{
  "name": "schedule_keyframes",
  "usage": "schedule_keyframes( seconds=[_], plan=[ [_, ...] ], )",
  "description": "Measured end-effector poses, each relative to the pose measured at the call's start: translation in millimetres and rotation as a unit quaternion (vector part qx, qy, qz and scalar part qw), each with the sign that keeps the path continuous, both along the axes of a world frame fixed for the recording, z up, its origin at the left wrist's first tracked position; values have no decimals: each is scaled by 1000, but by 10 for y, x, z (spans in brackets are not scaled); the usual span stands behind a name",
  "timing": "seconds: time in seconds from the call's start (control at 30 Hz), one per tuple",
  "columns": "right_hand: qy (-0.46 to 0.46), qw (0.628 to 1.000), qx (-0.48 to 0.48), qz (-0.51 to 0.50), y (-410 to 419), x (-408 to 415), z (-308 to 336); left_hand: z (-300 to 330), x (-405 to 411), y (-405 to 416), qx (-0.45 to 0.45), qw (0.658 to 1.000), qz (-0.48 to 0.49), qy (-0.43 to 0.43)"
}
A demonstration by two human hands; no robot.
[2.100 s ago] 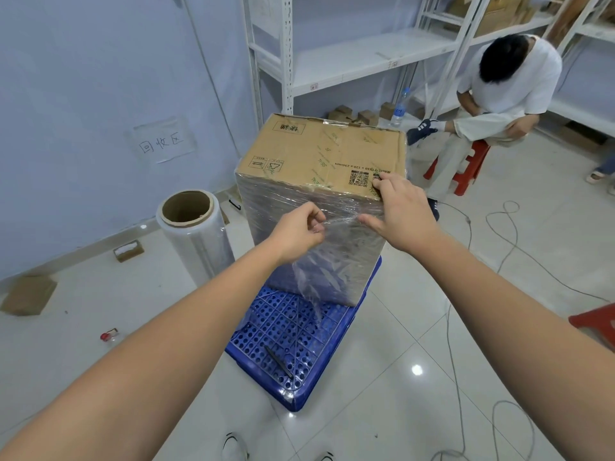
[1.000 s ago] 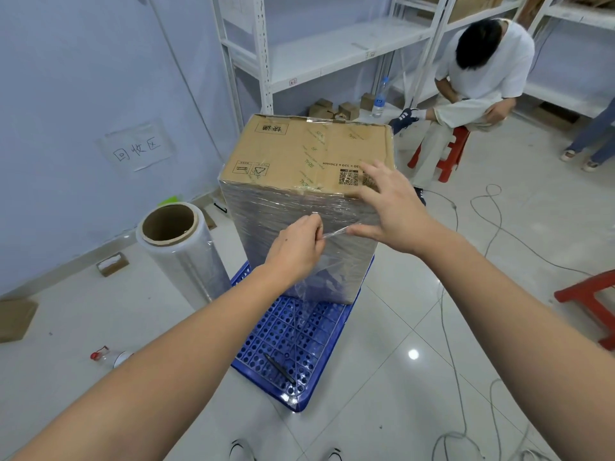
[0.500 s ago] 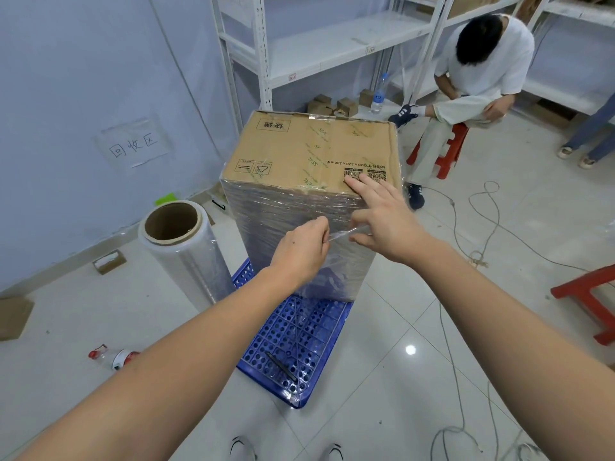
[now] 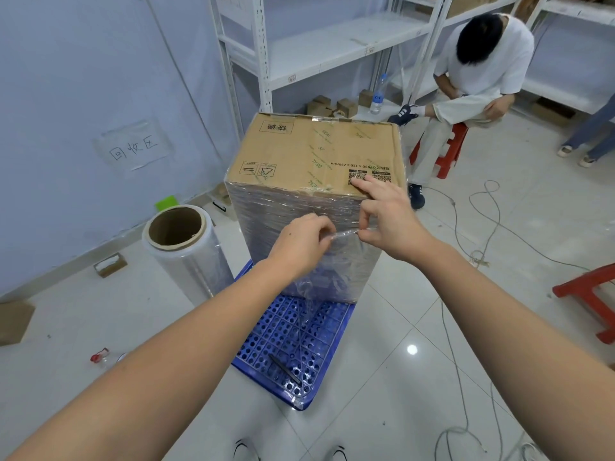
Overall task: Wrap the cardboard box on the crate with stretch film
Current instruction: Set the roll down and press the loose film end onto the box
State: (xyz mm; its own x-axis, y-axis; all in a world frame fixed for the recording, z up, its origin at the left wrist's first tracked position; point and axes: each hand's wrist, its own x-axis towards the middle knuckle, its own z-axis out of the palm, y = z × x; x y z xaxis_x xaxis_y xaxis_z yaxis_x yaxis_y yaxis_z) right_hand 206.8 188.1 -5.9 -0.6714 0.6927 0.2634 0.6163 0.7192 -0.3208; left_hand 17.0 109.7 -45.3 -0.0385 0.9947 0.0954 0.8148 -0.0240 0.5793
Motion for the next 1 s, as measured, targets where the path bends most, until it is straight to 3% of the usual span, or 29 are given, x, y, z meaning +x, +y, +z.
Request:
schedule_keyframes(
  seconds=[0.37,1.0],
  plan=[
    [-23,999,26,12,55,26,-74,20,-290,-71,-138,987,-9,84],
    [-34,999,40,-9,-6,-21,-51,48,-513,-276,-106,987,72,-100]
  ],
)
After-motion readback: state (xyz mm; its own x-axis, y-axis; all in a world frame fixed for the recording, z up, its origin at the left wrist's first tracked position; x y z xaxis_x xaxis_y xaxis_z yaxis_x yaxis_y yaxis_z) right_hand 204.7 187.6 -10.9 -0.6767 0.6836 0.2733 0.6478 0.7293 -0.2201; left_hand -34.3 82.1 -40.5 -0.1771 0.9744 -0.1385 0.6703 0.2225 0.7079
